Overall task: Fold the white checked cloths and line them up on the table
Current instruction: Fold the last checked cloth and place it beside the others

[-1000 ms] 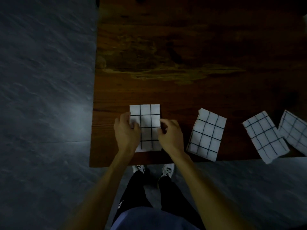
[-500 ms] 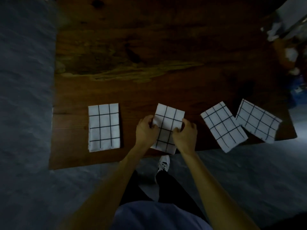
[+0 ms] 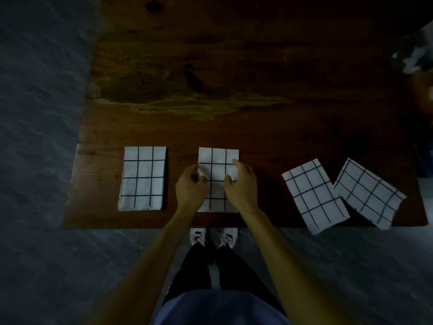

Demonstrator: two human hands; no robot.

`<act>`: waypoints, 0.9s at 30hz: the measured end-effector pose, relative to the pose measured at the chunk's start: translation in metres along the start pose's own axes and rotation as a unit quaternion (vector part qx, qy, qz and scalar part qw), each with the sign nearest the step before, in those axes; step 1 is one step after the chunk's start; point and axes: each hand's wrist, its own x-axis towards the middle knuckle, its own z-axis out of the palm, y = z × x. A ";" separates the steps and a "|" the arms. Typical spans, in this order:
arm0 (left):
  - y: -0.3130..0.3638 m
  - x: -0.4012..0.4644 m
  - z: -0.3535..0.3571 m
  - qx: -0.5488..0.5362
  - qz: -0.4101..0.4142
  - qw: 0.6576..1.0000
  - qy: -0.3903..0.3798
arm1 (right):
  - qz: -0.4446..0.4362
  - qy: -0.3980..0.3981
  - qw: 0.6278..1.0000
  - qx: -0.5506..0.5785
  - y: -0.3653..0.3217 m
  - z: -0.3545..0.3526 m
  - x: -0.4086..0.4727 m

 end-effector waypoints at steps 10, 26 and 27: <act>0.011 -0.012 0.019 -0.085 0.017 0.990 0.110 | 0.023 0.025 0.999 0.016 0.005 -0.027 -0.007; 0.094 -0.109 0.204 -0.070 -0.016 0.995 -0.071 | 0.032 0.072 0.991 -0.111 0.157 -0.192 0.010; 0.097 -0.110 0.208 -0.080 -0.022 0.995 -0.060 | 0.026 0.054 0.991 -0.116 0.158 -0.193 0.011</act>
